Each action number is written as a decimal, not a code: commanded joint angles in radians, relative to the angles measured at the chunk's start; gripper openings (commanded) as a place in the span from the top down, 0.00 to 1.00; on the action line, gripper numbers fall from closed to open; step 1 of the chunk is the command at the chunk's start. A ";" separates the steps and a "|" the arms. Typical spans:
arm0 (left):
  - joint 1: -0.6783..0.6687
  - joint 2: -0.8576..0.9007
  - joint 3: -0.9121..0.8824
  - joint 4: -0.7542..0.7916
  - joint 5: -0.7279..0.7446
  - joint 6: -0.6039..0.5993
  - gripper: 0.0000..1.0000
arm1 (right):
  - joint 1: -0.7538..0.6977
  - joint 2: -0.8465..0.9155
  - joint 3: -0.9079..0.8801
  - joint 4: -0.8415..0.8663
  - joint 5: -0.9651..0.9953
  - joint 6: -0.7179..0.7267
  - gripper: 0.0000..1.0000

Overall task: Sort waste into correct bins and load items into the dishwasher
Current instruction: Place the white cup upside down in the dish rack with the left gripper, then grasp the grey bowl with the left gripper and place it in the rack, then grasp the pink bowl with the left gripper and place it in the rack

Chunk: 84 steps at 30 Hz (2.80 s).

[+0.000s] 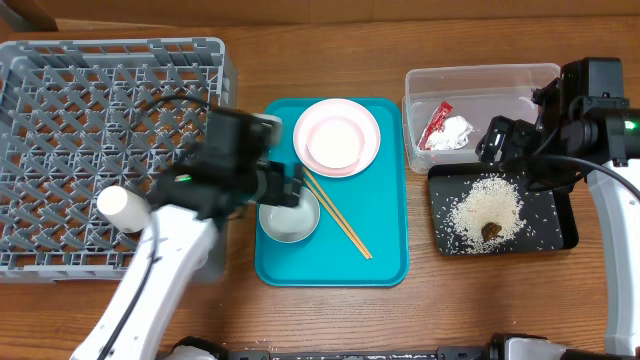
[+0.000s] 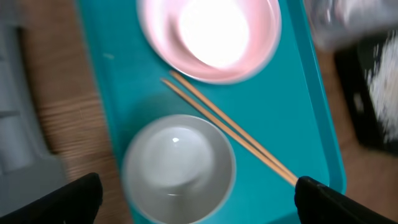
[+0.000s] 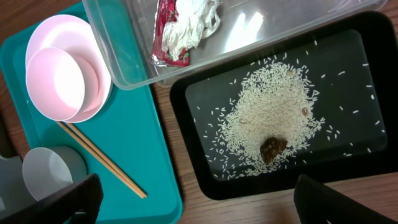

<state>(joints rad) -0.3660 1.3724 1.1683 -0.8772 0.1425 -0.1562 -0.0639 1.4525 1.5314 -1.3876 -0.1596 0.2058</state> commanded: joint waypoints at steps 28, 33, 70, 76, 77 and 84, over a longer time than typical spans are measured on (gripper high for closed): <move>0.327 0.063 0.319 -0.082 0.290 0.312 0.96 | 0.003 -0.001 0.007 -0.011 -0.007 -0.003 0.00; 0.731 0.200 0.319 -0.072 0.855 0.523 0.96 | 0.003 -0.001 0.007 -0.018 -0.006 -0.003 0.00; 1.250 0.610 0.320 -0.203 1.263 0.561 0.21 | 0.003 -0.001 0.007 -0.033 -0.006 -0.003 0.00; 1.194 0.398 0.320 -0.223 1.259 0.560 0.25 | 0.003 -0.001 0.007 -0.036 -0.006 -0.003 0.00; 1.162 0.356 0.320 -0.223 1.236 0.560 0.25 | 0.003 -0.001 0.007 -0.041 -0.006 -0.003 0.00; 0.646 0.187 0.320 -0.165 0.688 0.432 0.22 | 0.002 -0.001 0.007 -0.074 0.175 0.098 0.00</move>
<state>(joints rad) 0.4805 1.5864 1.4799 -1.0687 1.1297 0.3462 -0.0631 1.4525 1.5314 -1.4620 -0.0906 0.2279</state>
